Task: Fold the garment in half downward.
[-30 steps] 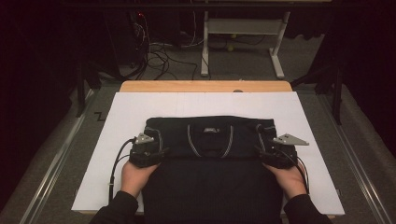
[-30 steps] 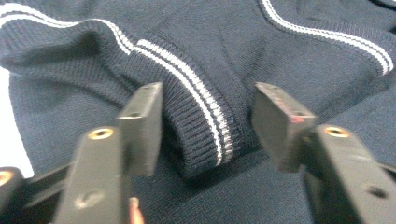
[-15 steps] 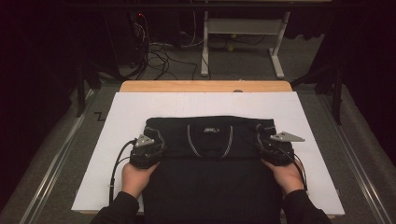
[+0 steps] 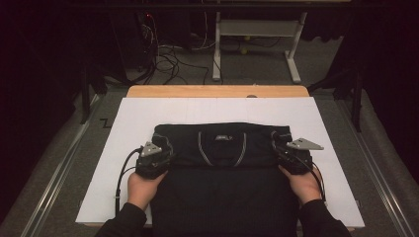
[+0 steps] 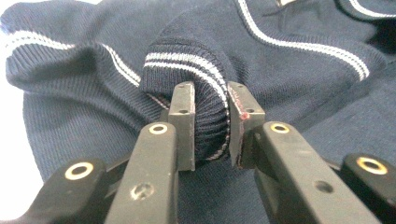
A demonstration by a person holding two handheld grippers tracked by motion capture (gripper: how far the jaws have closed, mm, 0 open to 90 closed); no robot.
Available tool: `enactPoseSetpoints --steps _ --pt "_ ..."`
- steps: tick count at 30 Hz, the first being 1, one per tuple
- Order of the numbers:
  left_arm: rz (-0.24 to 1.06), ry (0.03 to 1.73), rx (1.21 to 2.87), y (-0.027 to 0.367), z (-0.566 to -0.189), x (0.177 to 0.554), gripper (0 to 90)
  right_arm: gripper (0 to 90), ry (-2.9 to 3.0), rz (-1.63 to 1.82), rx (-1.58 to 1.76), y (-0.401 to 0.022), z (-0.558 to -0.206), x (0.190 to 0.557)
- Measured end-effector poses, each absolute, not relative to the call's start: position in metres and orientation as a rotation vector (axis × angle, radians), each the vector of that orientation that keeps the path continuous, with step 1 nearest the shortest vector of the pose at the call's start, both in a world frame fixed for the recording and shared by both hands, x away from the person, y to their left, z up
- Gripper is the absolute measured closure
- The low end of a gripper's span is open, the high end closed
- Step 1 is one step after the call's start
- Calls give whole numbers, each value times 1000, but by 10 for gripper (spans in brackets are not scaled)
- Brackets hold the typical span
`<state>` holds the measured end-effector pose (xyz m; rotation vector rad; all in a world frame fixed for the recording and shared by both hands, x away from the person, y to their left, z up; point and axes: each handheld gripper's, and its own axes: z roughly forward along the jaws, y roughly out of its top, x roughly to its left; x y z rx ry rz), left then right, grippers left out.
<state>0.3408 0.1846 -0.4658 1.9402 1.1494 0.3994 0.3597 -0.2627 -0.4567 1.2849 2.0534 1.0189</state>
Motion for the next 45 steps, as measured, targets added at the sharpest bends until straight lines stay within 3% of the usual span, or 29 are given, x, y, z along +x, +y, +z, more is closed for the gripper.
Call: enactPoseSetpoints --steps 18,27,45 --pt "437 1050 1905 192 -435 312 705 833 1986 1130 1158 -268 -431 327" --pt "365 1042 1960 191 -448 295 704 832 2006 1143 1122 -275 -429 307" --pt "363 1015 2015 191 -457 265 699 832 2042 1119 1097 -274 -433 279"
